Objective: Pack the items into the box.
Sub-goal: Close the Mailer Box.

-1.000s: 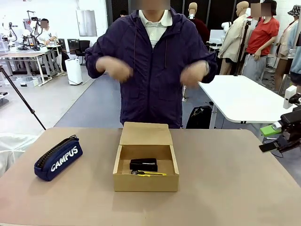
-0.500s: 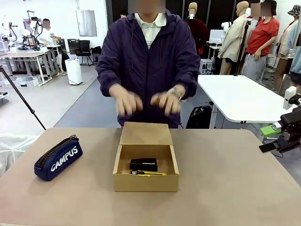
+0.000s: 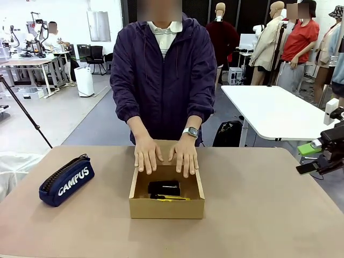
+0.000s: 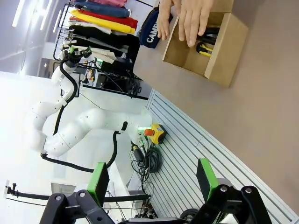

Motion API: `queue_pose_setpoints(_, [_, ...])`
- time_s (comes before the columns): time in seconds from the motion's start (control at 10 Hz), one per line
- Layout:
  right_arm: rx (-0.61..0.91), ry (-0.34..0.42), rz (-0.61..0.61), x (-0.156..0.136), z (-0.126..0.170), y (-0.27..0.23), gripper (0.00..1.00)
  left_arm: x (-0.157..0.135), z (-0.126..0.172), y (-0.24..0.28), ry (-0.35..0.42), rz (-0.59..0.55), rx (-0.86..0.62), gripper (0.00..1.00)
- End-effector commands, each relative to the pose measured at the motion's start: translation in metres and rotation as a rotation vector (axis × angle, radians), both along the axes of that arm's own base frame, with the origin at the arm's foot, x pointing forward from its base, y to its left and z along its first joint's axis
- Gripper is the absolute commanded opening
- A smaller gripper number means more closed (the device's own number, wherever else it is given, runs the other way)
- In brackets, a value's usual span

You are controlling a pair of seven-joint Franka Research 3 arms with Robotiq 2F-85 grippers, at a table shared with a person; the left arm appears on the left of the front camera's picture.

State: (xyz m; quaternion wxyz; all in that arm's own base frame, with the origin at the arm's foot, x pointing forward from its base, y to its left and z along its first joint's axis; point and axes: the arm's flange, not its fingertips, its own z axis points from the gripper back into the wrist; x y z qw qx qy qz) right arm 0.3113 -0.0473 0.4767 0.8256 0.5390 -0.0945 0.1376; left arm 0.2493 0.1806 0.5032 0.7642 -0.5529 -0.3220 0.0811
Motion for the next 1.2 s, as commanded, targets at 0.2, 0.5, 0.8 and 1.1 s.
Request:
queue_pose_setpoints(0.2, [-0.04,0.061,-0.058,0.026,0.003,0.007,1.0,0.025,0.007,-0.021,0.046,-0.061,0.055,1.0])
queue_pose_setpoints(0.5, [-0.185,0.067,-0.157,0.106,0.003,0.071,1.0,0.143,0.017,-0.116,0.215,-0.293,0.158,1.0])
queue_pose_setpoints(0.8, [-0.238,0.092,-0.225,0.171,-0.039,0.124,1.0,0.208,-0.043,-0.21,0.314,-0.282,0.235,1.0])
queue_pose_setpoints(1.1, [-0.248,0.074,-0.208,0.165,-0.049,0.131,1.0,0.208,-0.059,-0.232,0.332,-0.321,0.238,1.0])
